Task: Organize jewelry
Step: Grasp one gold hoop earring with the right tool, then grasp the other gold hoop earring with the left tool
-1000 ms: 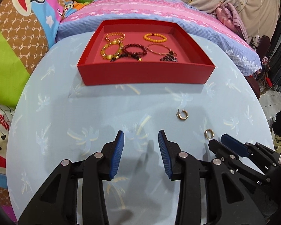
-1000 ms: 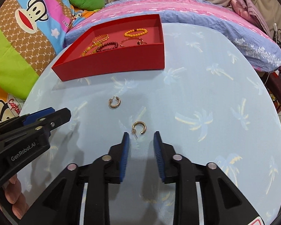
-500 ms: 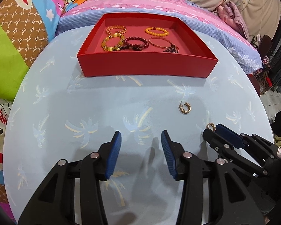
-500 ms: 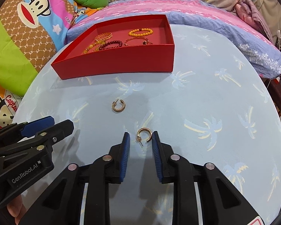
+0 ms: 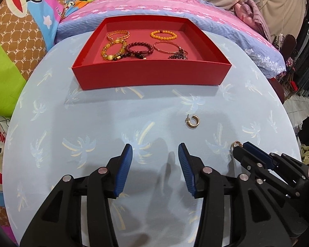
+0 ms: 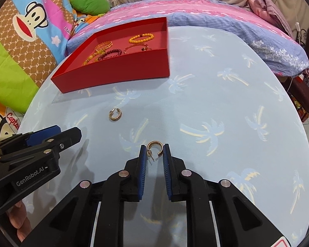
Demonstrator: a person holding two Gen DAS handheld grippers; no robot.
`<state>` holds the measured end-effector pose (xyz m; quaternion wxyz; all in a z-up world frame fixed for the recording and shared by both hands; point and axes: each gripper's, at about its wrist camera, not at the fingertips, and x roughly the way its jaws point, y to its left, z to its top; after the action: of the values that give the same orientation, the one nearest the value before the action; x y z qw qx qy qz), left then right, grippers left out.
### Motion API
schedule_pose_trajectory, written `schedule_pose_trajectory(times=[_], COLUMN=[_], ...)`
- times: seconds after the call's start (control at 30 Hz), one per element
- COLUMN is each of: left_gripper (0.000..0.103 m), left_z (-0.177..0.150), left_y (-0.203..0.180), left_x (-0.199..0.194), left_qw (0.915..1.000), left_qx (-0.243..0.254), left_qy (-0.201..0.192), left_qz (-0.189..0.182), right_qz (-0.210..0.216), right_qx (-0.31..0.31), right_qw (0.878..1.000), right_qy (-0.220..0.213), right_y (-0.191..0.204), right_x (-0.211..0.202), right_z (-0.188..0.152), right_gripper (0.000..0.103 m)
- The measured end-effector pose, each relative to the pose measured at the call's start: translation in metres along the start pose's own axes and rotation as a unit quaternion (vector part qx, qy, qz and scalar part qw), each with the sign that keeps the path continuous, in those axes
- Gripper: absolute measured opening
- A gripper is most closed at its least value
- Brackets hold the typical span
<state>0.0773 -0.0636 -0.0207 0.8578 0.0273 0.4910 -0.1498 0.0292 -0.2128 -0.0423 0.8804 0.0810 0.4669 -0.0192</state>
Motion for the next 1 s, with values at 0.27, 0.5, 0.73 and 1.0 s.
schedule_pose_trajectory(times=[0.27,0.5,0.73,1.0], left_gripper=[0.050,0.049,0.039,0.018], left_z=[0.008,0.018,0.023,0.026], left_y=[-0.019,-0.035,-0.046,-0.049], left_x=[0.011,0.025,0.038,0.040], left_qw=[0.9998,0.9995,0.9993,0.9988], left_qx=[0.011,0.016,0.032,0.048], left_qy=[0.005,0.008,0.010,0.005], left_qz=[-0.016,-0.026,-0.015,-0.003], right_qz=[-0.003,-0.001,0.000,0.002], right_qx=[0.021,0.032,0.038,0.039], right_qw=[1.000,0.999,0.999,0.999], right_qy=[-0.005,-0.006,-0.004,-0.003], right_y=[-0.018,-0.027,-0.030,-0.032], right_x=[-0.004,-0.003,0.000,0.001], right_z=[0.001,0.003,0.003,0.003], right_gripper=[0.015,0.015,0.015,0.015])
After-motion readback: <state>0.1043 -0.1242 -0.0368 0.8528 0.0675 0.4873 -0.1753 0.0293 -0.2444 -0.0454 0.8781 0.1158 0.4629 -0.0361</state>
